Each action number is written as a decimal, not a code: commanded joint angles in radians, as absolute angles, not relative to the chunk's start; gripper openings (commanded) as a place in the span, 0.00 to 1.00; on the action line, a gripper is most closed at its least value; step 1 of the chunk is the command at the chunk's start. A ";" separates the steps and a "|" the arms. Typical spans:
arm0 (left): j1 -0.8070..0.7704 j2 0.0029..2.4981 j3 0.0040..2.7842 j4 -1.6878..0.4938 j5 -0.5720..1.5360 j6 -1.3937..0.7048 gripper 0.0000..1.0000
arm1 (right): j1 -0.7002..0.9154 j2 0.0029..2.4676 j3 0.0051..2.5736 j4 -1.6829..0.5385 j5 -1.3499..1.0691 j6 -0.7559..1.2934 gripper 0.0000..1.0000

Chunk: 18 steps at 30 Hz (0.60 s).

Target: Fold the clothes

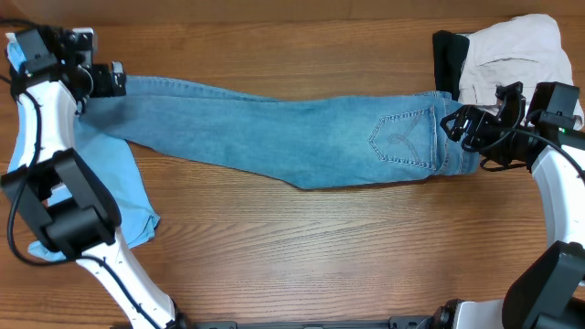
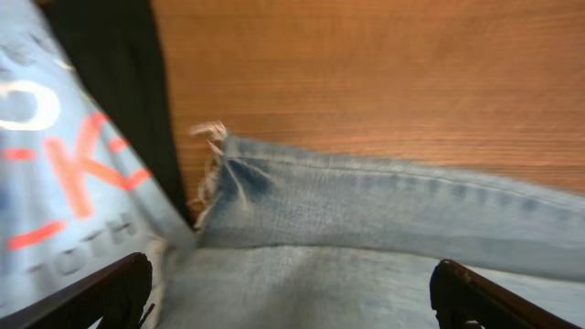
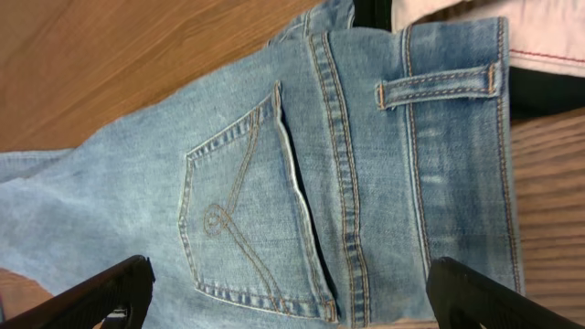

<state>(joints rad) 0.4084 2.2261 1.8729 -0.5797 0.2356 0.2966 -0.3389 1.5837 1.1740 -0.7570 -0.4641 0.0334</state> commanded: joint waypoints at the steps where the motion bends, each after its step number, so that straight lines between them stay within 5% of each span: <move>1: 0.420 2.377 1.881 -0.538 0.322 0.344 0.99 | -0.329 1.571 1.192 -0.768 -0.446 0.034 1.00; 12: 0.434 2.465 1.884 -0.384 0.341 0.344 0.99 | -0.329 1.571 1.192 -0.778 -0.445 0.034 1.00; 18: 0.435 2.465 2.063 -0.509 0.341 0.410 0.98 | -0.329 1.571 1.192 -0.777 -0.435 0.034 1.00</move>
<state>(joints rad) 0.4263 2.4538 1.9923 -0.4881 0.3267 0.3565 -0.3332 1.5837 1.1740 -0.7788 -0.4408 0.0334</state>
